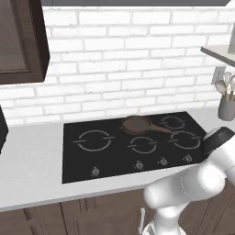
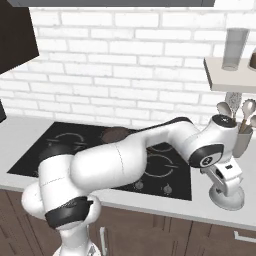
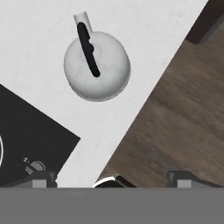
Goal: Pick the kettle from the counter and place it on a stove burner. Then turn the burner on.
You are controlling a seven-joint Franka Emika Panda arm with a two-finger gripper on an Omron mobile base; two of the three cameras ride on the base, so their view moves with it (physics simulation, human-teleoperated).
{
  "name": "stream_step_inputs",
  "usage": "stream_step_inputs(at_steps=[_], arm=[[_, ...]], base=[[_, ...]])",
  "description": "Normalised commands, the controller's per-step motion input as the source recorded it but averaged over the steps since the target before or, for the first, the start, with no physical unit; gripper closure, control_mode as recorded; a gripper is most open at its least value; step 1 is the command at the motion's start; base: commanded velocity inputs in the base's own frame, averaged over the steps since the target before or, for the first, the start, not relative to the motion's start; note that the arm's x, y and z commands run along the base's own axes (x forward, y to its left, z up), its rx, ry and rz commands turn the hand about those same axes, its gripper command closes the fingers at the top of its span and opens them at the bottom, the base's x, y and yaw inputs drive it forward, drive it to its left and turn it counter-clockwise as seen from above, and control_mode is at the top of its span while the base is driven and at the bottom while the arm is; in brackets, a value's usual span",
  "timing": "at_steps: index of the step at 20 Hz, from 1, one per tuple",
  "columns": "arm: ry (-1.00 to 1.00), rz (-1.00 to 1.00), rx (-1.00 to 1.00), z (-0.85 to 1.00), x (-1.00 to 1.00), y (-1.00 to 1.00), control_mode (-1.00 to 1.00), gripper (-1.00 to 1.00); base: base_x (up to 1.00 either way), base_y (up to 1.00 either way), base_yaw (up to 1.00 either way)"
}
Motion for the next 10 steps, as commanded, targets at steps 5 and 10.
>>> stream_step_inputs(at_steps=[5,10], arm=[[0.03,0.00,-0.05,-0.13,0.30,-0.04,-1.00,-1.00],[0.03,0.00,-0.11,-0.35,0.24,-0.32,-1.00,-1.00]], base=[[0.00,0.00,0.00],[0.00,0.00,0.00]])
